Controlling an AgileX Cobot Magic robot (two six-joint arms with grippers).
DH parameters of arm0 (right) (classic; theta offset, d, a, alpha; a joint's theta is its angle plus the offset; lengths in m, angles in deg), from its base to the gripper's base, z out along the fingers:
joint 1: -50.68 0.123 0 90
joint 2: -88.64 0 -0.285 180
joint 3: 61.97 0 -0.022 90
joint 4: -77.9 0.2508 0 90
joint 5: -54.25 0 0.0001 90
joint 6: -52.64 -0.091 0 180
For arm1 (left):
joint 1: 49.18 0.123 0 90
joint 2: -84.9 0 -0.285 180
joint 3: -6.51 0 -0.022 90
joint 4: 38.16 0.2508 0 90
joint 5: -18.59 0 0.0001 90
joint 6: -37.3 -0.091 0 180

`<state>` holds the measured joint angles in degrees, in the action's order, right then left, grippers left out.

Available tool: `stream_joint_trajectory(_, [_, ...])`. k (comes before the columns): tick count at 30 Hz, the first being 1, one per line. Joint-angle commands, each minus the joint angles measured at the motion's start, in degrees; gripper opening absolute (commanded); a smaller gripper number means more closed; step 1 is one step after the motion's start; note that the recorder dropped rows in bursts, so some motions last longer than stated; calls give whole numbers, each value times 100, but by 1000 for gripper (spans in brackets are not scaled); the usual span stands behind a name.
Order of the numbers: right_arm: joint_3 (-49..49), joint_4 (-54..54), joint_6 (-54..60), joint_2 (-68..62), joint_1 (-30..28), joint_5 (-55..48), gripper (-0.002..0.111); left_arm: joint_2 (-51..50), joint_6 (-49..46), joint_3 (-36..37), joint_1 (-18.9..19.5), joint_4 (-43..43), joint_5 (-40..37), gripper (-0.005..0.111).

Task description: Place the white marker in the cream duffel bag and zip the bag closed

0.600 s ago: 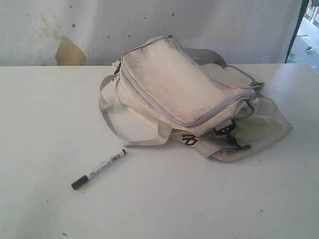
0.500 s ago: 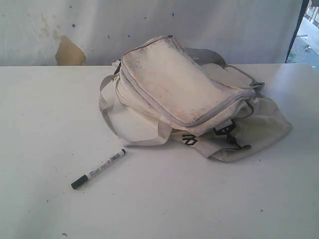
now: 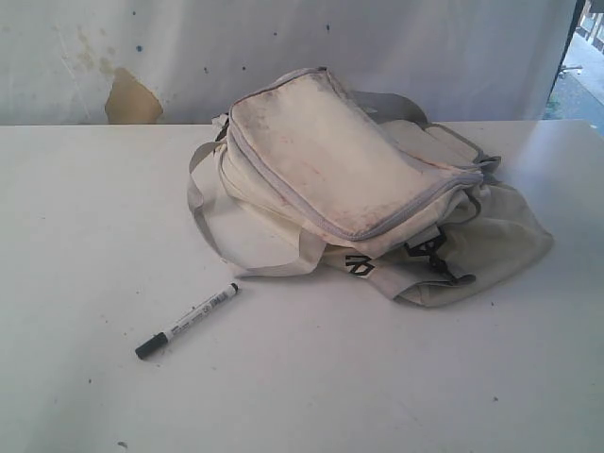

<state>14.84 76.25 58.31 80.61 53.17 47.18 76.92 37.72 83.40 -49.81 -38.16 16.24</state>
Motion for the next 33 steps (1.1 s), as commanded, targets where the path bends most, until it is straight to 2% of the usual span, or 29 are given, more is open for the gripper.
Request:
stream_joint_trajectory(1, [40, -9, -31, 24, 24, 361, 0, 19, 42, 33, -5, 0, 70, 0])
stream_joint_trajectory(7, [-139, -9, -185, 24, 24, 994, 0, 19, 437, 30, -5, 0, 561, 0])
stream_joint_trajectory(12, [-791, -9, -100, 24, 24, 806, 0, 19, 393, -664, -5, 0, 524, 0])
stream_joint_trajectory(14, [-1083, -9, -100, 16, 24, 613, 0, 19, 410, -983, -5, 0, 362, 0])
stream_joint_trajectory(18, [-1673, -9, -100, -484, 24, 375, 0, -59, 370, -1895, -5, 0, -464, 0])
stream_joint_trajectory(25, [-2637, -9, -70, -1816, 24, 290, 0, -1058, 362, -3203, -5, 0, -1519, 0])
stream_joint_trajectory(28, [-2889, -9, -70, -2342, 24, 359, 0, -1574, 362, -3441, -5, 33, -1802, 0])
stream_joint_trajectory(33, [-2912, -9, -122, -3223, 24, 585, 0, -2311, 362, -3441, -5, 0, -1703, 0])
